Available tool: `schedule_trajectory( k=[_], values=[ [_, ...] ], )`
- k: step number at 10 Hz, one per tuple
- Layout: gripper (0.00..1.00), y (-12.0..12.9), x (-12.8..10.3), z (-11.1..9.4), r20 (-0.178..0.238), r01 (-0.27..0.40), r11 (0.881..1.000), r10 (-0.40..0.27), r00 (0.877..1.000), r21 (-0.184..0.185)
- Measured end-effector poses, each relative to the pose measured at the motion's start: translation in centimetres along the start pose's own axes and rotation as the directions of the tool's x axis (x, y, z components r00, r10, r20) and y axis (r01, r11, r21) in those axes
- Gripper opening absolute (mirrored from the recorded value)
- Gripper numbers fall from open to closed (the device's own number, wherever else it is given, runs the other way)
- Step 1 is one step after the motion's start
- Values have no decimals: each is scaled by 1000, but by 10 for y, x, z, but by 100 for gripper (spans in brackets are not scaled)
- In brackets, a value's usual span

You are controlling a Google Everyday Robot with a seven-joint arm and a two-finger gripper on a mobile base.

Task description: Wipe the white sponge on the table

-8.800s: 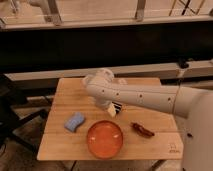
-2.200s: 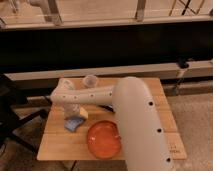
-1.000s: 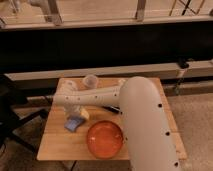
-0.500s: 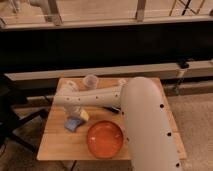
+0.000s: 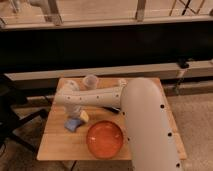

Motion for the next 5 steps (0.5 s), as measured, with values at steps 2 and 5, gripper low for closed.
schedule_trajectory(
  k=[2, 5],
  values=[
    [80, 1, -2, 0, 4, -6, 1000, 6, 1000, 0],
    [70, 0, -5, 2, 16, -8, 1000, 8, 1000, 4]
  ],
)
